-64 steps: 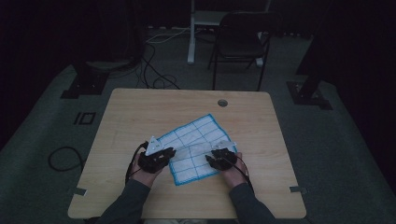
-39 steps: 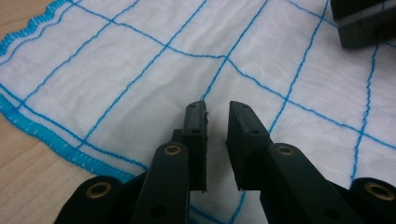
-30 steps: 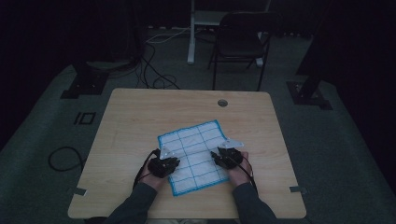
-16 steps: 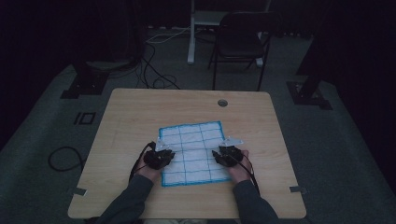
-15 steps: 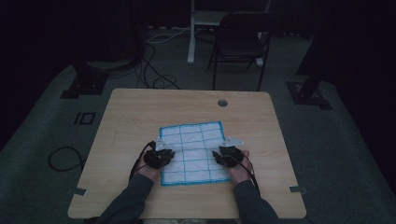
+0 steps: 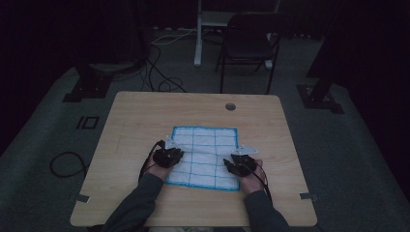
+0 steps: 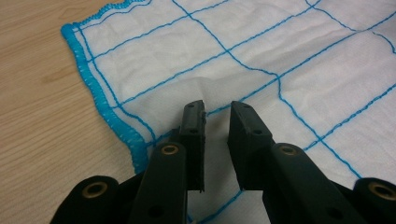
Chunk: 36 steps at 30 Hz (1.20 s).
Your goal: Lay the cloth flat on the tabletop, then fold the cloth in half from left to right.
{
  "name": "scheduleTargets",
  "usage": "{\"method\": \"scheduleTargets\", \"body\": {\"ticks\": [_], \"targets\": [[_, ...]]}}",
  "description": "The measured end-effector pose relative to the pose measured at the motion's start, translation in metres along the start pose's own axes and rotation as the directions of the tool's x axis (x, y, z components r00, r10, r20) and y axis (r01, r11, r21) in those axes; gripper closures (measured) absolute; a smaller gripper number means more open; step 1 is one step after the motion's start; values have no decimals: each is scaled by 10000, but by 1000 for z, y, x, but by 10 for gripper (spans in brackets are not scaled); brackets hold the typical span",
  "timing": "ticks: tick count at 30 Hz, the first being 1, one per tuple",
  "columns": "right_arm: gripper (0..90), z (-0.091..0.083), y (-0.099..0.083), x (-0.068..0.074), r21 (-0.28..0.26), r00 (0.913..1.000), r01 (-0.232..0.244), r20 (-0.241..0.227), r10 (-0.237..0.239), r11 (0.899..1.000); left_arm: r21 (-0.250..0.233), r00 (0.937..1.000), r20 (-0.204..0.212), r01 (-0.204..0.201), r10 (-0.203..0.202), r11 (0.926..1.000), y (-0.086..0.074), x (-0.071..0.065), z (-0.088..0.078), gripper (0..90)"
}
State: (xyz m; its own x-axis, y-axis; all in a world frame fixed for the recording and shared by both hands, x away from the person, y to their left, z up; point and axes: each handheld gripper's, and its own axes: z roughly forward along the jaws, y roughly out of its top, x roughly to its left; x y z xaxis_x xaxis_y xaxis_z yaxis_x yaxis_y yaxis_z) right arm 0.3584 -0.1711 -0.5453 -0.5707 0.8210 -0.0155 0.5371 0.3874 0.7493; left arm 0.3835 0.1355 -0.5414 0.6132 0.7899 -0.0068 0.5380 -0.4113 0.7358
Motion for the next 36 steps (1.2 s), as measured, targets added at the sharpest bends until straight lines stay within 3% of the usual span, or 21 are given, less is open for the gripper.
{"method": "scheduleTargets", "body": {"ticks": [6, 19, 28, 36], "targets": [[557, 1, 0, -4, -32, 9999, 32, -107, -32, 10000, -66, 9999, 122, 94, -93, 9999, -8, -4, -7, 753], [552, 1, 0, -4, -27, 9999, 59, -106, -60, 10000, 26, 9995, -120, 277, -276, 9996, -22, 0, -25, 692], [550, 0, -1, -3, -58, 10000, 41, -76, -41, 10000, -445, 9949, -278, 953, -966, 9944, -31, 8, -46, 667], [550, 0, -1, -3, -82, 10000, 31, -69, -32, 10000, -631, 9914, -336, 1242, -1265, 9902, -26, 10, -54, 620]]}}
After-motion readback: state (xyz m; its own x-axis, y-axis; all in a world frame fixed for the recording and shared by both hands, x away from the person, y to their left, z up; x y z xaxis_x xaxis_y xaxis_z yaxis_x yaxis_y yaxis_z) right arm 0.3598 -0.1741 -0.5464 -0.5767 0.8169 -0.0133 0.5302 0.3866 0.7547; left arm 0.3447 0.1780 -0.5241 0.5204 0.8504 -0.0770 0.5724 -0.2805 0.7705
